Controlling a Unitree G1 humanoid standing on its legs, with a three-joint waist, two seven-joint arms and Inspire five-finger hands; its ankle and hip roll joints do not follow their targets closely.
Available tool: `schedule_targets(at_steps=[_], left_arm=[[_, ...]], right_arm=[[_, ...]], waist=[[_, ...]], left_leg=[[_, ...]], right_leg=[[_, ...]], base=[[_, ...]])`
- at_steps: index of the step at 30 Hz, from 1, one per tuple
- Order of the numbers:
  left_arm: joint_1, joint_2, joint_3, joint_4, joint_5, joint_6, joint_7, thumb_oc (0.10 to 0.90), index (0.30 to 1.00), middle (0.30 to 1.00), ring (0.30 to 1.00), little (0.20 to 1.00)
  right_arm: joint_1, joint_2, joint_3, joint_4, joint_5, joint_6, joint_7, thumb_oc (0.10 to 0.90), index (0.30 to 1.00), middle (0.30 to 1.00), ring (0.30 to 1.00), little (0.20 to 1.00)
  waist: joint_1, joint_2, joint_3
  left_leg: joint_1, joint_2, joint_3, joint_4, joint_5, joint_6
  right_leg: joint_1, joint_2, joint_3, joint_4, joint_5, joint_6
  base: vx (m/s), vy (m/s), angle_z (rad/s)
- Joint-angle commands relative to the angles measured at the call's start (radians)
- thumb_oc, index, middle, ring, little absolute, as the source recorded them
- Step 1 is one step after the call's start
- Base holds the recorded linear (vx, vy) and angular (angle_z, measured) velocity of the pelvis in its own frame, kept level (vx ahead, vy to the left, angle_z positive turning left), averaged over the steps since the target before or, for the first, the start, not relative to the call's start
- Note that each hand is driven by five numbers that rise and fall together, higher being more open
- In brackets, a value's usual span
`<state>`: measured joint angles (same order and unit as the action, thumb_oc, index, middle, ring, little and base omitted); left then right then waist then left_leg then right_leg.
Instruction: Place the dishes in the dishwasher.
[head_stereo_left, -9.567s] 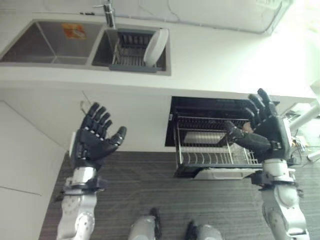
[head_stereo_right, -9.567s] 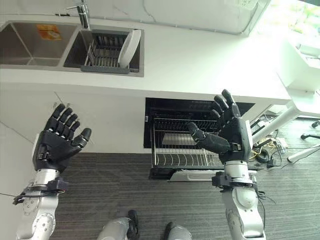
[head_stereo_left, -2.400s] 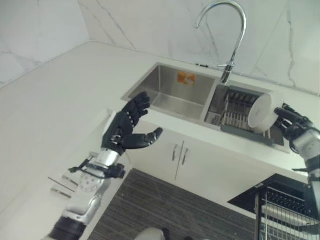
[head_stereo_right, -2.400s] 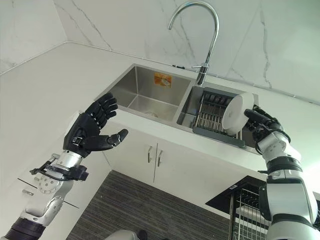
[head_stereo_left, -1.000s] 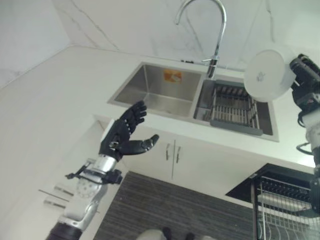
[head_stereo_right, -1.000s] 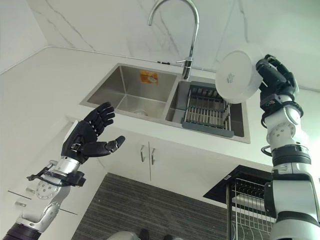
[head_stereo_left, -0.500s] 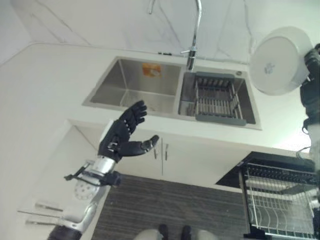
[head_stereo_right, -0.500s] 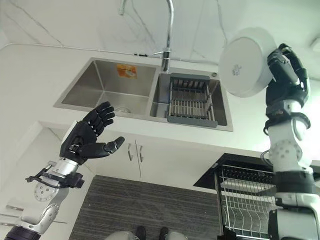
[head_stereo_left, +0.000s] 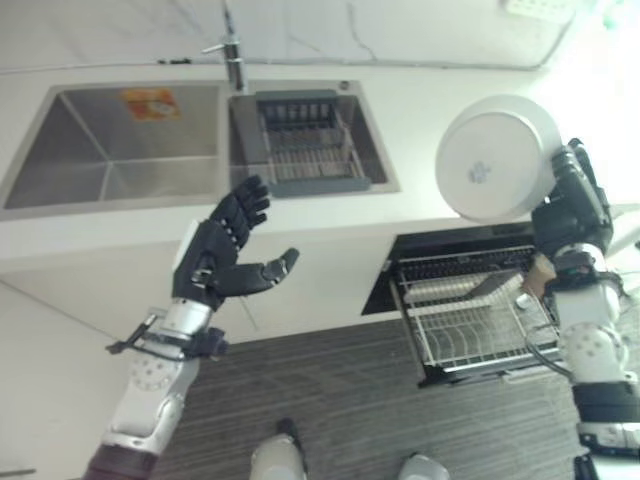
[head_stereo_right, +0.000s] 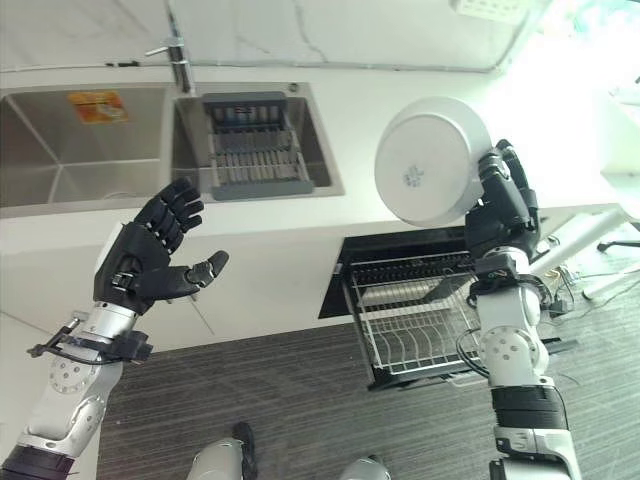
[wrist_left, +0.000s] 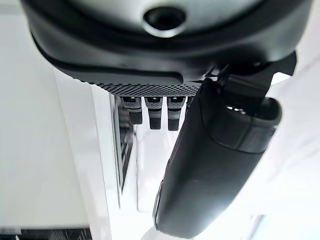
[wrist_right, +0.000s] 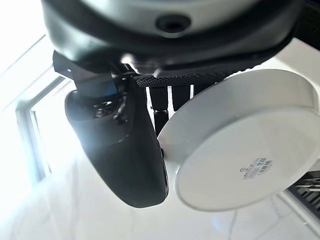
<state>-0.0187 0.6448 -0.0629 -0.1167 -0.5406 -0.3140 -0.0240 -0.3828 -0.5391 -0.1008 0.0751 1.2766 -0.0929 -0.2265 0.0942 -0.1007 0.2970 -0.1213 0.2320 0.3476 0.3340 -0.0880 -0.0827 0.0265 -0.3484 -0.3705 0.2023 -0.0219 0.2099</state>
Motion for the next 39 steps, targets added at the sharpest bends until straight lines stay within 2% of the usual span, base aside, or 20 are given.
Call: schedule_targets(at_steps=[1, 4, 10, 18, 21, 26, 31, 35, 39], left_arm=[[-0.032, -0.041, 0.006, -0.146, 0.042, -0.086, 0.0, 0.8, 0.9, 0.9, 0.9, 0.9], [-0.01, -0.076, 0.006, -0.149, 0.057, -0.082, -0.017, 0.8, 0.9, 0.9, 0.9, 0.9], [0.021, -0.077, 0.013, -0.141, 0.043, -0.104, -0.038, 0.8, 0.9, 0.9, 0.9, 0.9], [0.018, -0.08, 0.0, -0.136, 0.038, -0.103, -0.044, 0.8, 0.9, 0.9, 0.9, 0.9], [0.016, -0.081, -0.006, -0.14, 0.037, -0.096, -0.039, 0.8, 0.9, 0.9, 0.9, 0.9], [0.007, -0.089, -0.012, -0.138, 0.051, -0.082, -0.035, 0.8, 0.9, 0.9, 0.9, 0.9], [0.017, -0.087, -0.008, -0.145, 0.06, -0.066, -0.035, 0.8, 0.9, 0.9, 0.9, 0.9], [0.023, -0.086, -0.009, -0.13, 0.086, -0.037, -0.037, 0.8, 0.9, 0.9, 0.9, 0.9], [0.055, -0.079, -0.011, -0.093, 0.144, -0.039, 0.0, 0.8, 0.9, 0.9, 0.9, 0.9]], right_arm=[[-0.102, -0.127, -0.105, -0.108, 0.005, -0.07, 0.031, 0.4, 0.3, 0.3, 0.3, 0.3], [-0.077, -0.125, -0.125, -0.147, 0.012, -0.045, 0.021, 0.4, 0.3, 0.3, 0.3, 0.3], [-0.045, -0.116, -0.136, -0.183, -0.006, -0.005, -0.005, 0.4, 0.3, 0.3, 0.3, 0.3], [0.025, -0.093, -0.115, -0.159, -0.093, 0.061, -0.002, 0.4, 0.3, 0.3, 0.3, 0.3], [0.045, -0.082, -0.102, -0.143, -0.14, 0.09, -0.001, 0.4, 0.3, 0.3, 0.3, 0.3], [0.06, -0.059, -0.079, -0.101, -0.248, 0.106, -0.016, 0.4, 0.3, 0.3, 0.3, 0.3], [0.106, -0.038, -0.073, -0.063, -0.303, 0.123, -0.003, 0.4, 0.3, 0.3, 0.3, 0.3], [0.127, -0.021, -0.047, -0.002, -0.371, 0.128, 0.012, 0.4, 0.3, 0.3, 0.3, 0.3], [0.111, -0.021, -0.005, 0.08, -0.477, 0.12, 0.011, 0.4, 0.3, 0.3, 0.3, 0.3]], waist=[[-0.04, 0.035, -0.16], [-0.06, 0.041, -0.178], [-0.082, 0.064, -0.187], [-0.096, 0.083, -0.192], [-0.091, 0.081, -0.191], [-0.079, 0.077, -0.186], [-0.064, 0.074, -0.177], [-0.046, 0.069, -0.167], [-0.02, 0.067, -0.151]], left_leg=[[0.069, -0.005, -0.084, -0.034, -0.086, -0.01], [0.069, 0.026, -0.07, -0.034, -0.067, -0.036], [0.06, 0.068, -0.056, -0.034, -0.033, -0.07], [0.047, 0.067, -0.076, -0.034, -0.023, -0.079], [0.046, 0.057, -0.085, -0.034, -0.029, -0.075], [0.042, 0.043, -0.103, -0.034, -0.035, -0.069], [0.038, 0.035, -0.114, -0.034, -0.036, -0.065], [0.035, 0.026, -0.124, -0.034, -0.037, -0.062], [0.032, 0.017, -0.14, -0.034, -0.039, -0.058]], right_leg=[[-0.083, 0.061, 0.048, 0.098, -0.06, -0.01], [-0.088, 0.09, 0.062, 0.098, -0.087, -0.033], [-0.089, 0.117, 0.045, 0.098, -0.102, -0.058], [-0.097, 0.111, 0.06, 0.098, -0.101, -0.055], [-0.095, 0.105, 0.057, 0.098, -0.1, -0.052], [-0.093, 0.1, 0.055, 0.098, -0.1, -0.05], [-0.087, 0.09, 0.043, 0.098, -0.098, -0.045], [-0.08, 0.083, 0.03, 0.098, -0.095, -0.042], [-0.072, 0.079, 0.018, 0.098, -0.097, -0.043]], base=[[0.03, -0.188, -0.54], [0.04, -0.178, -0.43], [0.0, -0.107, -0.13], [0.01, 0.01, 0.11], [0.02, 0.031, 0.1], [0.01, 0.041, 0.07], [0.0, 0.021, 0.14], [0.0, -0.003, 0.16], [0.01, 0.0, 0.15]])
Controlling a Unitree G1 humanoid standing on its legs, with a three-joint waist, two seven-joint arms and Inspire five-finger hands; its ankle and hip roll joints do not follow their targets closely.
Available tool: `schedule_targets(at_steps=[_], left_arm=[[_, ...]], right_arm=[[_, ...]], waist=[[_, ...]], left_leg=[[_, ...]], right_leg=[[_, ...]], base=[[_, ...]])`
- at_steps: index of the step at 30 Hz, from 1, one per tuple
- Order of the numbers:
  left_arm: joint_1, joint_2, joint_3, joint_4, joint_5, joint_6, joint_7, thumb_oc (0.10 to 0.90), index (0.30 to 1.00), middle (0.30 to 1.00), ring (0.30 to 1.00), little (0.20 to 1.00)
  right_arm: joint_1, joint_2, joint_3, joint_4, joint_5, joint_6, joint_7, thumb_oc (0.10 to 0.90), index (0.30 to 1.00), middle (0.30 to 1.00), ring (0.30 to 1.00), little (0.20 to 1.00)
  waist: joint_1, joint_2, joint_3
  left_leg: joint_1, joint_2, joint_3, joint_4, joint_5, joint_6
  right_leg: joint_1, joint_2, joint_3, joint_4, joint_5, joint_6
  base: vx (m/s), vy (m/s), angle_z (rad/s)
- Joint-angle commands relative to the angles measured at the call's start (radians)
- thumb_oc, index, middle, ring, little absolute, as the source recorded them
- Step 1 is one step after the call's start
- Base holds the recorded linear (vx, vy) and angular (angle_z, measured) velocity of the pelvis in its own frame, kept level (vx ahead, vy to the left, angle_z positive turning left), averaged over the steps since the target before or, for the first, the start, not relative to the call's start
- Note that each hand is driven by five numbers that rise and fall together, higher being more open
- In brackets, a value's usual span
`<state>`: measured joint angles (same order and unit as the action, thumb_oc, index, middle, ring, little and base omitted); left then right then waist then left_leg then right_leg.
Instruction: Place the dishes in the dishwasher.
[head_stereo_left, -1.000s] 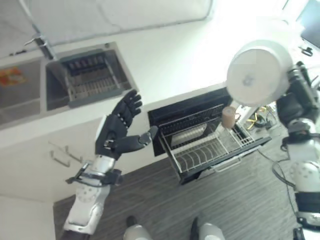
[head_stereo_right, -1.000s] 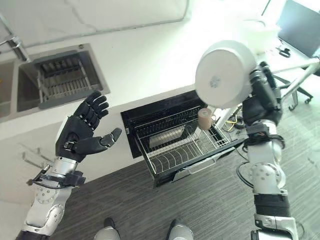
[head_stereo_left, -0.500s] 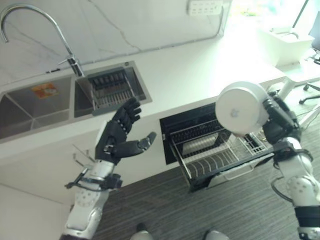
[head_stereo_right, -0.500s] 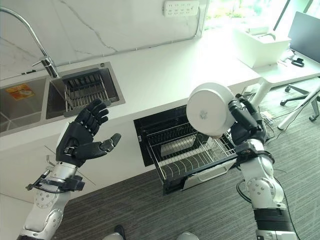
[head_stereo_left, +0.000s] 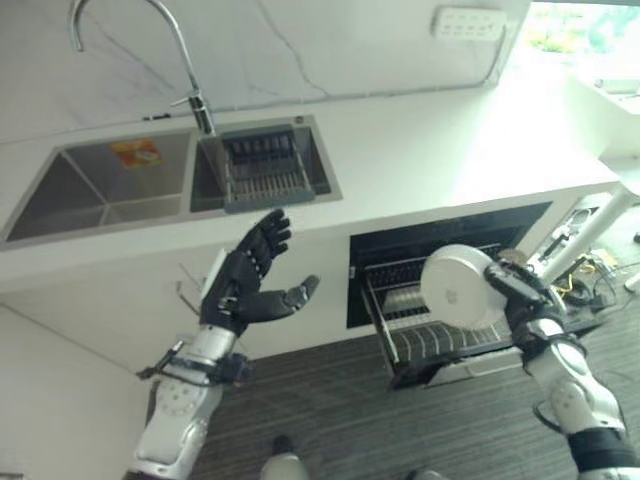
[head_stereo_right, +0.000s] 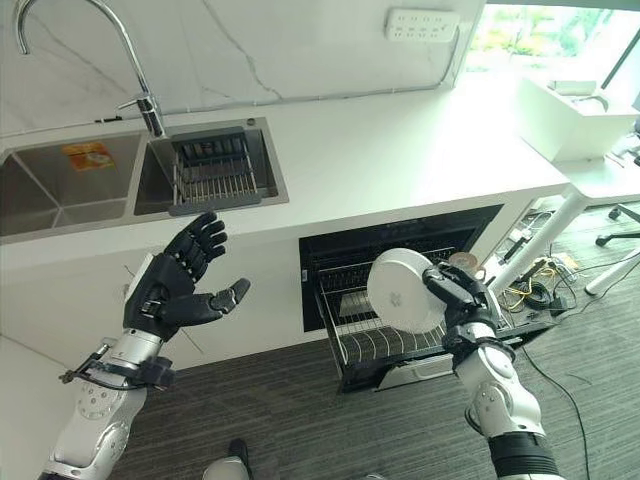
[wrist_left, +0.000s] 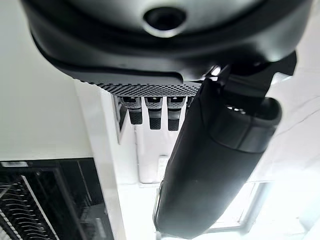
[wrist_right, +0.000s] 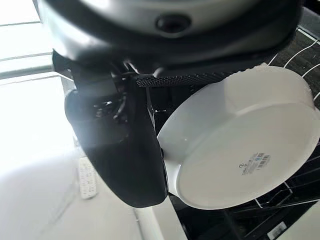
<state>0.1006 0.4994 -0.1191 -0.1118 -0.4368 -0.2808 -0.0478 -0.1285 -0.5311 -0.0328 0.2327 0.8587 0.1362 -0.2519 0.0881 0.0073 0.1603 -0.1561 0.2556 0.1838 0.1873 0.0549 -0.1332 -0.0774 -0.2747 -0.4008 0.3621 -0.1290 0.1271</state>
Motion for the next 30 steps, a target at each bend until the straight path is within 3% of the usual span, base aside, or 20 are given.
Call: schedule_targets(at_steps=[1, 10, 14, 20, 30], left_arm=[[-0.054, 0.068, 0.042, -0.087, 0.051, -0.081, 0.035, 0.8, 0.9, 0.9, 0.9, 0.9], [0.021, 0.081, 0.014, 0.054, 0.11, -0.099, 0.082, 0.8, 0.9, 0.9, 0.9, 0.9], [0.078, 0.087, -0.075, 0.257, 0.151, -0.123, 0.112, 0.8, 0.9, 0.9, 0.9, 0.9], [0.101, 0.052, -0.126, 0.459, 0.182, -0.183, 0.167, 0.8, 0.9, 0.9, 0.9, 0.9], [0.091, 0.039, -0.141, 0.533, 0.189, -0.212, 0.22, 0.8, 0.9, 0.9, 0.9, 0.9]], right_arm=[[-0.149, -0.031, -0.069, -0.061, -0.074, -0.108, 0.035, 0.4, 0.3, 0.3, 0.3, 0.3], [-0.201, -0.048, -0.043, 0.113, -0.132, -0.155, 0.01, 0.4, 0.3, 0.3, 0.3, 0.3], [-0.303, -0.096, 0.0, 0.276, -0.199, -0.2, -0.022, 0.4, 0.3, 0.3, 0.3, 0.3], [-0.393, -0.163, 0.049, 0.423, -0.252, -0.248, -0.044, 0.4, 0.3, 0.3, 0.3, 0.3], [-0.477, -0.215, 0.101, 0.552, -0.327, -0.308, -0.127, 0.4, 0.3, 0.3, 0.3, 0.3]], waist=[[-0.008, -0.042, -0.012], [0.035, -0.045, 0.008], [0.067, -0.041, 0.021], [0.097, -0.035, 0.043], [0.129, -0.02, 0.067]], left_leg=[[0.065, -0.008, 0.019, 0.113, -0.182, -0.007], [0.055, -0.019, -0.005, 0.113, -0.182, -0.005], [0.047, -0.025, -0.021, 0.113, -0.176, -0.007], [0.026, -0.033, -0.046, 0.113, -0.165, -0.01], [-0.002, -0.047, -0.077, 0.113, -0.155, -0.011]], right_leg=[[0.033, 0.005, 0.047, -0.062, 0.009, 0.04], [0.044, 0.0, 0.025, -0.062, 0.007, 0.039], [0.052, 0.001, 0.015, -0.062, 0.004, 0.037], [0.05, -0.002, 0.003, -0.062, 0.007, 0.039], [0.043, -0.016, -0.015, -0.062, 0.014, 0.042]], base=[[0.01, 0.0, 0.05], [0.01, -0.01, 0.12], [0.02, -0.001, 0.1], [0.0, 0.001, 0.09], [0.0, -0.002, 0.08]])
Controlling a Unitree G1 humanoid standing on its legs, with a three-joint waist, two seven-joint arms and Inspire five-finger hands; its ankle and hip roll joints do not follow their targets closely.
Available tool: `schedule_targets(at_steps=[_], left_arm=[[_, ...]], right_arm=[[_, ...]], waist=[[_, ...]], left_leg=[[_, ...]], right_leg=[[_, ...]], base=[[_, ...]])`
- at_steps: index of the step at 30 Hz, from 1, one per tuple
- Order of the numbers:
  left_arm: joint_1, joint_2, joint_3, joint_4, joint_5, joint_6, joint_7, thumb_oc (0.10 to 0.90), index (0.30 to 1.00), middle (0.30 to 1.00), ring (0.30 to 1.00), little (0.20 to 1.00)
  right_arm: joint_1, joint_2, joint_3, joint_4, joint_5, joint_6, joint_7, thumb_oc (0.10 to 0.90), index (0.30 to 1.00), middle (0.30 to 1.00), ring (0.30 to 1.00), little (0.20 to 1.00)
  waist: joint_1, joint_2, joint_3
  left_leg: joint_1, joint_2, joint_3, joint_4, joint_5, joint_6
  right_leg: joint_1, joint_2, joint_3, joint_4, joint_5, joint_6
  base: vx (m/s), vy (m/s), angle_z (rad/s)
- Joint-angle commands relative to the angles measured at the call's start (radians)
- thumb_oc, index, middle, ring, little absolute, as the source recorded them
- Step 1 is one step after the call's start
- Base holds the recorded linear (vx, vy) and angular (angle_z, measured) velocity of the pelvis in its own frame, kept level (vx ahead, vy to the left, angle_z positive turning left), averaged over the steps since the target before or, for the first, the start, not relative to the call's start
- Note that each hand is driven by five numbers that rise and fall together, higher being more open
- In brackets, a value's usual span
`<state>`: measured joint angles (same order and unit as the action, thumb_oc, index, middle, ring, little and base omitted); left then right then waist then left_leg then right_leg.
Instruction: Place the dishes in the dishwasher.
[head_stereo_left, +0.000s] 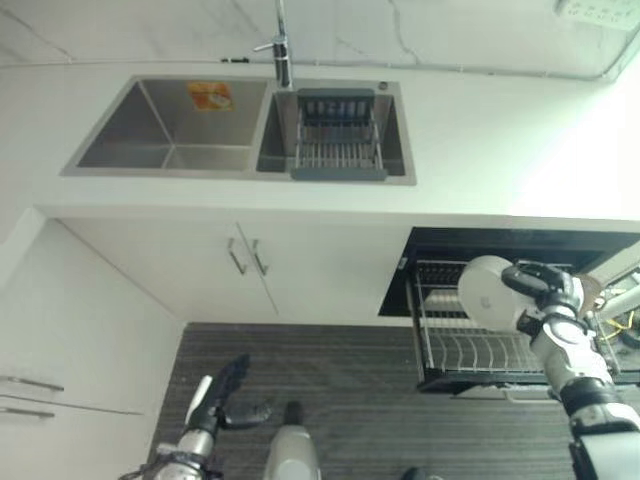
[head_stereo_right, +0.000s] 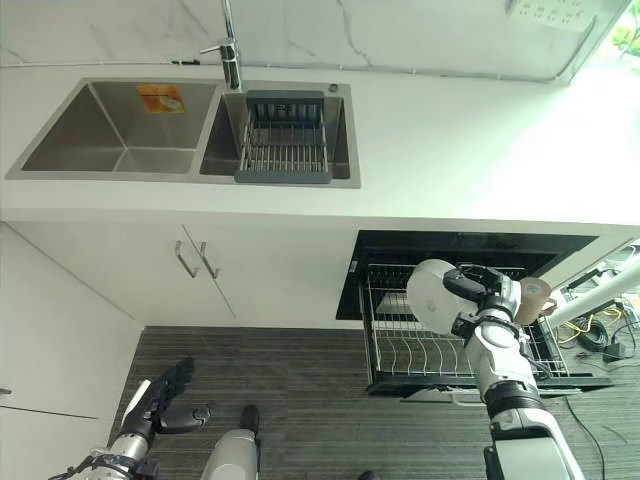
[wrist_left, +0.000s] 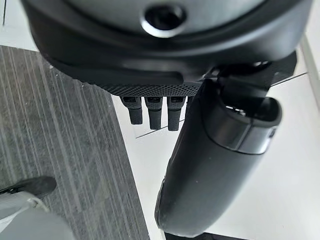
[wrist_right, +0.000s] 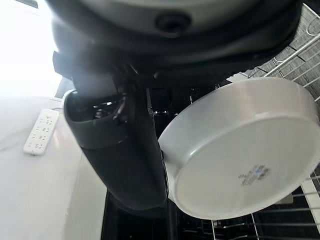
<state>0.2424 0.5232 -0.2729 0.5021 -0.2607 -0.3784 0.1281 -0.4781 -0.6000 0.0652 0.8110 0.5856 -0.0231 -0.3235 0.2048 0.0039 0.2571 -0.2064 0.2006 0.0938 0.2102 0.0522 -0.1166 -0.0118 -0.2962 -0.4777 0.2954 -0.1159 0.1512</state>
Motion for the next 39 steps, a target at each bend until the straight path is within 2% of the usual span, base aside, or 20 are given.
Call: schedule_targets(at_steps=[1, 8, 11, 17, 20, 23, 30, 32, 36, 37, 38, 39], left_arm=[[-0.052, 0.014, 0.012, -0.075, 0.013, -0.119, 0.049, 0.8, 0.9, 0.9, 0.9, 0.9], [-0.068, 0.003, -0.01, -0.044, 0.022, -0.141, 0.096, 0.8, 0.9, 0.9, 0.9, 0.9], [-0.077, 0.004, -0.02, -0.045, 0.01, -0.157, 0.119, 0.8, 0.9, 0.9, 0.9, 0.9], [-0.085, 0.015, -0.024, -0.06, -0.01, -0.17, 0.126, 0.8, 0.9, 0.9, 0.9, 0.9], [-0.092, 0.022, -0.027, -0.071, -0.022, -0.175, 0.137, 0.8, 0.9, 0.9, 0.9, 0.9], [-0.099, 0.025, -0.024, -0.079, -0.04, -0.192, 0.144, 0.8, 0.9, 0.9, 0.9, 0.9], [-0.111, 0.023, -0.031, -0.112, -0.047, -0.196, 0.16, 0.8, 0.9, 0.9, 0.9, 0.9], [-0.122, 0.02, -0.038, -0.124, -0.05, -0.193, 0.168, 0.8, 0.9, 0.9, 0.9, 0.9], [-0.134, 0.015, -0.044, -0.135, -0.046, -0.187, 0.18, 0.8, 0.9, 0.9, 0.9, 0.9], [-0.138, 0.015, -0.048, -0.137, -0.047, -0.184, 0.184, 0.8, 0.9, 0.9, 0.9, 0.9], [-0.143, 0.012, -0.052, -0.135, -0.046, -0.185, 0.191, 0.8, 0.9, 0.9, 0.9, 0.9], [-0.145, 0.01, -0.051, -0.133, -0.045, -0.186, 0.19, 0.8, 0.9, 0.9, 0.9, 0.9]], right_arm=[[-0.134, -0.148, 0.005, -0.015, -0.059, -0.151, -0.063, 0.4, 0.3, 0.3, 0.3, 0.3], [-0.204, -0.159, 0.071, 0.111, -0.27, -0.211, -0.212, 0.4, 0.3, 0.3, 0.3, 0.3], [-0.241, -0.165, 0.127, 0.161, -0.397, -0.229, -0.32, 0.4, 0.3, 0.3, 0.3, 0.3], [-0.274, -0.178, 0.177, 0.198, -0.482, -0.226, -0.353, 0.4, 0.3, 0.3, 0.3, 0.3], [-0.295, -0.179, 0.198, 0.23, -0.492, -0.228, -0.352, 0.4, 0.3, 0.3, 0.3, 0.3], [-0.319, -0.16, 0.237, 0.277, -0.509, -0.226, -0.308, 0.4, 0.3, 0.3, 0.3, 0.3], [-0.298, -0.104, 0.228, 0.329, -0.402, -0.223, -0.225, 0.4, 0.3, 0.3, 0.3, 0.3], [-0.274, -0.063, 0.216, 0.351, -0.343, -0.209, -0.15, 0.4, 0.3, 0.3, 0.3, 0.3], [-0.253, -0.022, 0.201, 0.363, -0.275, -0.198, -0.116, 0.4, 0.3, 0.3, 0.3, 0.3], [-0.251, -0.013, 0.197, 0.368, -0.274, -0.197, -0.11, 0.411, 0.316, 0.316, 0.316, 0.316], [-0.248, -0.001, 0.194, 0.376, -0.266, -0.188, -0.088, 0.609, 0.613, 0.613, 0.613, 0.613], [-0.247, 0.002, 0.194, 0.379, -0.26, -0.184, -0.081, 0.689, 0.733, 0.733, 0.733, 0.733]], waist=[[0.015, -0.015, -0.028], [0.043, 0.007, 0.0], [0.055, 0.024, 0.028], [0.065, 0.037, 0.054], [0.07, 0.046, 0.07], [0.079, 0.062, 0.097], [0.081, 0.081, 0.121], [0.078, 0.088, 0.128], [0.072, 0.092, 0.133], [0.071, 0.093, 0.133], [0.069, 0.094, 0.134], [0.068, 0.095, 0.133]], left_leg=[[0.046, 0.006, 0.01, 0.09, -0.152, -0.027], [0.007, -0.01, -0.013, 0.09, -0.145, -0.021], [-0.004, -0.015, -0.02, 0.09, -0.148, -0.02], [-0.031, -0.024, -0.029, 0.09, -0.147, -0.016], [-0.051, -0.029, -0.034, 0.09, -0.145, -0.014], [-0.084, -0.04, -0.04, 0.09, -0.142, -0.009], [-0.107, -0.048, -0.042, 0.09, -0.142, -0.004], [-0.114, -0.051, -0.041, 0.09, -0.142, -0.003], [-0.115, -0.05, -0.039, 0.09, -0.144, -0.002], [-0.115, -0.051, -0.039, 0.09, -0.145, -0.002], [-0.116, -0.05, -0.038, 0.09, -0.145, -0.002], [-0.116, -0.05, -0.037, 0.09, -0.144, -0.003]], right_leg=[[-0.024, 0.004, 0.061, 0.005, 0.002, 0.018], [-0.051, -0.011, 0.053, 0.005, 0.015, 0.023], [-0.06, -0.019, 0.052, 0.005, 0.016, 0.027], [-0.085, -0.029, 0.054, 0.005, 0.023, 0.03], [-0.104, -0.036, 0.054, 0.005, 0.029, 0.033], [-0.137, -0.048, 0.056, 0.005, 0.037, 0.035], [-0.163, -0.063, 0.054, 0.005, 0.047, 0.037], [-0.173, -0.069, 0.054, 0.005, 0.052, 0.038], [-0.18, -0.073, 0.056, 0.005, 0.055, 0.037], [-0.182, -0.073, 0.057, 0.005, 0.055, 0.037], [-0.184, -0.074, 0.058, 0.005, 0.056, 0.037], [-0.185, -0.074, 0.058, 0.005, 0.056, 0.037]], base=[[0.0, 0.0, 0.0], [-0.02, -0.003, 0.09], [-0.03, 0.004, 0.06], [-0.04, -0.002, 0.04], [-0.07, -0.009, 0.0], [-0.1, 0.004, 0.1], [-0.04, 0.01, 0.05], [-0.06, 0.02, 0.0], [-0.03, 0.012, -0.01], [-0.04, 0.019, -0.02], [-0.04, 0.018, 0.0], [-0.04, 0.019, 0.01]])
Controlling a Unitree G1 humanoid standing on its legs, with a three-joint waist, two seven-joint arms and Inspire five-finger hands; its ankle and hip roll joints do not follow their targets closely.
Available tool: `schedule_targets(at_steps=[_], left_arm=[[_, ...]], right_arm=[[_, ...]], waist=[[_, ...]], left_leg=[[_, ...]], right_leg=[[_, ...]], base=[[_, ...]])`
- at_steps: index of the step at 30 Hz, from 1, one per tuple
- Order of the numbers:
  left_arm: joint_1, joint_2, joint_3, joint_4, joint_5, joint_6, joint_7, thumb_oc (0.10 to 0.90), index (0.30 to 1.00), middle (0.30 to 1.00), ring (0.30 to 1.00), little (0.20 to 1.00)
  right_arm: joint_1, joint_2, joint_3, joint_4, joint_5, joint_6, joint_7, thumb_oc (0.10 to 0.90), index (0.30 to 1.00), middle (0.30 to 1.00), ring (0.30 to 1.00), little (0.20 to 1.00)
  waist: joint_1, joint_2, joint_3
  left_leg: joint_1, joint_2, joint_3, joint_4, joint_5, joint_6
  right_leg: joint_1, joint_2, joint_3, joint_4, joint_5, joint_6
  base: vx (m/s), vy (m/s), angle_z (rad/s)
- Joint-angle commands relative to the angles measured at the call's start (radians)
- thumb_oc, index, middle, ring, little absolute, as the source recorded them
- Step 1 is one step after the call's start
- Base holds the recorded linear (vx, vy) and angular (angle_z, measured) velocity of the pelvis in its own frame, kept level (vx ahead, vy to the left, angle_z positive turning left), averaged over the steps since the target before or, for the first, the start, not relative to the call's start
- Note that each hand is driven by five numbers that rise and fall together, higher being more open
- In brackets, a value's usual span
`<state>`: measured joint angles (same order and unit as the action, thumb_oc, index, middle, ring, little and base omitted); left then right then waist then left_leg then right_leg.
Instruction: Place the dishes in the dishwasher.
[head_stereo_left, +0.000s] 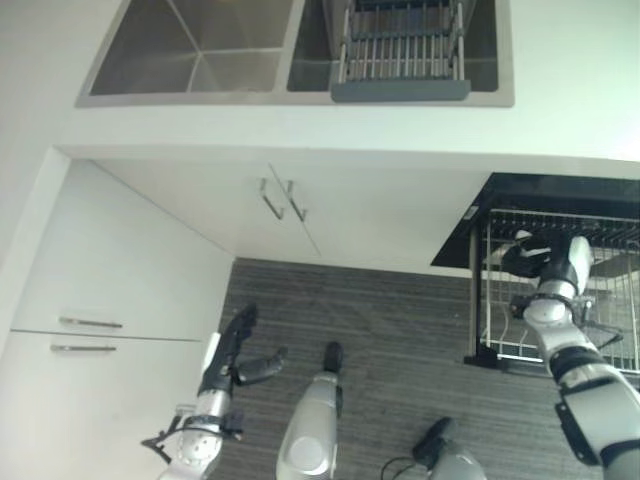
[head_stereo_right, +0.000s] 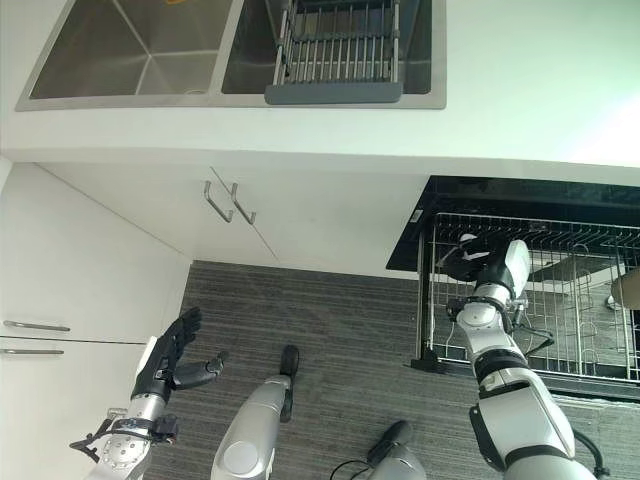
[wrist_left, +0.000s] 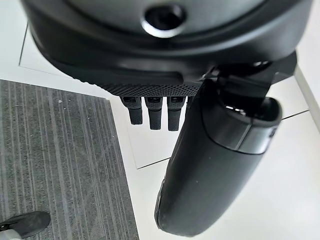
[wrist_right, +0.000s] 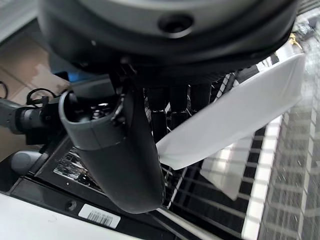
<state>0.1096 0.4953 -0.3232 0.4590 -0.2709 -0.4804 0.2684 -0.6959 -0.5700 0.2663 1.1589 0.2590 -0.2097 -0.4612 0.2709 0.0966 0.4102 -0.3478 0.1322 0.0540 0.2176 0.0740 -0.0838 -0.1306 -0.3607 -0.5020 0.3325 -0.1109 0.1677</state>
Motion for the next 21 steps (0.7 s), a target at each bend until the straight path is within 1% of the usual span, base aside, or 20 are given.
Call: schedule_targets(at_steps=[1, 2, 5, 7, 10, 14, 17, 19, 20, 21], left_arm=[[-0.014, 0.037, 0.001, -0.092, -0.035, -0.081, 0.047, 0.8, 0.9, 0.9, 0.9, 0.9], [-0.017, 0.038, -0.001, -0.091, -0.039, -0.084, 0.052, 0.8, 0.9, 0.9, 0.9, 0.9], [-0.02, 0.034, 0.0, -0.091, -0.035, -0.081, 0.049, 0.8, 0.9, 0.9, 0.9, 0.9], [-0.022, 0.038, 0.004, -0.096, -0.04, -0.073, 0.045, 0.8, 0.9, 0.9, 0.9, 0.9], [-0.024, 0.04, 0.01, -0.095, -0.045, -0.068, 0.038, 0.8, 0.9, 0.9, 0.9, 0.9], [-0.03, 0.038, 0.011, -0.091, -0.047, -0.057, 0.032, 0.8, 0.9, 0.9, 0.9, 0.9], [-0.031, 0.039, 0.014, -0.085, -0.05, -0.052, 0.023, 0.8, 0.9, 0.9, 0.9, 0.9], [-0.025, 0.04, 0.025, -0.079, -0.051, -0.051, 0.01, 0.8, 0.9, 0.9, 0.9, 0.9], [-0.022, 0.042, 0.031, -0.083, -0.05, -0.047, 0.008, 0.8, 0.9, 0.9, 0.9, 0.9], [-0.007, 0.044, 0.046, -0.098, -0.042, -0.036, 0.004, 0.8, 0.9, 0.9, 0.9, 0.9]], right_arm=[[-0.024, -0.022, -0.004, 0.035, 0.076, 0.005, 0.061, 0.8, 0.9, 0.9, 0.9, 0.9], [-0.018, -0.017, -0.011, 0.043, 0.118, 0.032, 0.102, 0.8, 0.9, 0.9, 0.9, 0.9], [-0.01, -0.018, -0.026, 0.063, 0.163, 0.063, 0.143, 0.8, 0.9, 0.9, 0.9, 0.9], [-0.003, -0.028, -0.046, 0.074, 0.219, 0.081, 0.17, 0.8, 0.9, 0.9, 0.9, 0.9], [0.006, -0.035, -0.078, 0.08, 0.278, 0.086, 0.194, 0.8, 0.9, 0.9, 0.9, 0.9], [0.018, -0.044, -0.126, 0.062, 0.366, 0.076, 0.218, 0.8, 0.9, 0.9, 0.9, 0.9], [0.02, -0.054, -0.155, 0.032, 0.429, 0.04, 0.243, 0.8, 0.9, 0.9, 0.9, 0.9], [0.029, -0.068, -0.179, -0.018, 0.474, -0.001, 0.261, 0.8, 0.9, 0.9, 0.9, 0.9], [0.037, -0.073, -0.187, -0.042, 0.495, -0.011, 0.265, 0.8, 0.9, 0.9, 0.9, 0.9], [0.077, -0.075, -0.216, -0.156, 0.547, -0.029, 0.254, 0.8, 0.9, 0.9, 0.9, 0.9]], waist=[[0.002, 0.003, -0.02], [-0.002, 0.002, -0.02], [-0.002, -0.001, -0.021], [-0.004, -0.004, -0.022], [-0.01, -0.008, -0.024], [-0.023, -0.018, -0.03], [-0.035, -0.026, -0.036], [-0.05, -0.039, -0.046], [-0.054, -0.044, -0.048], [-0.072, -0.06, -0.06]], left_leg=[[0.025, 0.019, 0.004, 0.082, -0.166, -0.036], [0.027, 0.02, 0.006, 0.082, -0.167, -0.036], [0.027, 0.023, 0.009, 0.082, -0.168, -0.038], [0.028, 0.025, 0.011, 0.082, -0.167, -0.039], [0.033, 0.031, 0.017, 0.082, -0.167, -0.041], [0.047, 0.038, 0.027, 0.082, -0.17, -0.043], [0.06, 0.046, 0.036, 0.082, -0.171, -0.047], [0.073, 0.055, 0.047, 0.082, -0.171, -0.049], [0.078, 0.058, 0.05, 0.082, -0.172, -0.05], [0.092, 0.067, 0.06, 0.082, -0.174, -0.052]], right_leg=[[-0.067, -0.01, 0.082, -0.033, 0.052, 0.02], [-0.069, -0.008, 0.085, -0.033, 0.052, 0.019], [-0.071, -0.009, 0.084, -0.033, 0.052, 0.019], [-0.071, -0.007, 0.084, -0.033, 0.053, 0.02], [-0.07, -0.005, 0.084, -0.033, 0.055, 0.021], [-0.064, 0.003, 0.091, -0.033, 0.055, 0.02], [-0.059, 0.011, 0.099, -0.033, 0.053, 0.019], [-0.054, 0.018, 0.11, -0.033, 0.052, 0.019], [-0.052, 0.021, 0.114, -0.033, 0.052, 0.019], [-0.045, 0.029, 0.124, -0.033, 0.049, 0.018]], base=[[-0.05, 0.015, 0.01], [-0.05, 0.011, 0.01], [-0.05, -0.004, 0.01], [-0.05, -0.013, 0.01], [-0.03, -0.009, 0.01], [0.0, 0.0, 0.0], [0.0, 0.007, -0.03], [0.01, 0.024, -0.17], [0.03, 0.01, -0.17], [0.05, 0.008, -0.15]])
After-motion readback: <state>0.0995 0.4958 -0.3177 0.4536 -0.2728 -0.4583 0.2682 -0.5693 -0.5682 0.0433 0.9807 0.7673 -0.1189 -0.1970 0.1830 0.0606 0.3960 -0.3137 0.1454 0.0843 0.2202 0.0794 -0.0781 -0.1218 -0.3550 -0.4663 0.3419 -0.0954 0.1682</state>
